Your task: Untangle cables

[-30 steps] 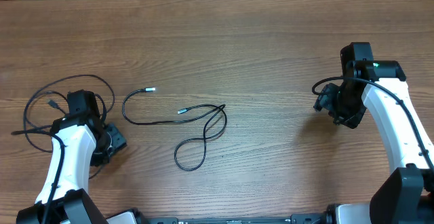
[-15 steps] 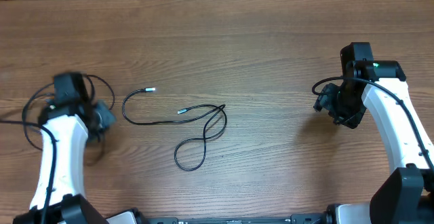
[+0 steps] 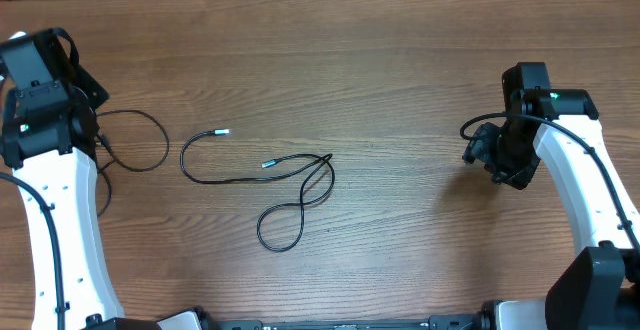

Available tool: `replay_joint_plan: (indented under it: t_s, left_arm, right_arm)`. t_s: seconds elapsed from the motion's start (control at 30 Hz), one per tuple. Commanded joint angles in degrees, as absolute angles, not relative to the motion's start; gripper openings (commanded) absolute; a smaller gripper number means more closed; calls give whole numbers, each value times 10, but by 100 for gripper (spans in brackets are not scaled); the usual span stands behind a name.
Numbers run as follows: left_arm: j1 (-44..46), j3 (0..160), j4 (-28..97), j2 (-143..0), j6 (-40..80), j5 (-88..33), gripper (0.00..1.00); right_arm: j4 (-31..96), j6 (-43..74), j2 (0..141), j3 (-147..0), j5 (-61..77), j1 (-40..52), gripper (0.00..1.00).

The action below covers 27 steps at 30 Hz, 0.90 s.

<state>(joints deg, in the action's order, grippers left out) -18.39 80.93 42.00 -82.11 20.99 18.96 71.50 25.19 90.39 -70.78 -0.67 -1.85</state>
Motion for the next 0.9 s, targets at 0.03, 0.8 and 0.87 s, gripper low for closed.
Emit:
replay_joint_plan:
  t_s: [0.03, 0.8, 0.87]
  left_arm:
    - [-210, 821, 402, -858, 209, 257, 4]
    - [-206, 823, 432, -902, 173, -162, 85]
    - [-196, 823, 449, -893, 164, -161, 77]
  right_arm:
    - [713, 251, 902, -704, -12, -19, 65]
    - [719, 251, 902, -704, -11, -19, 65]
    - [719, 251, 902, -704, -11, -19, 65]
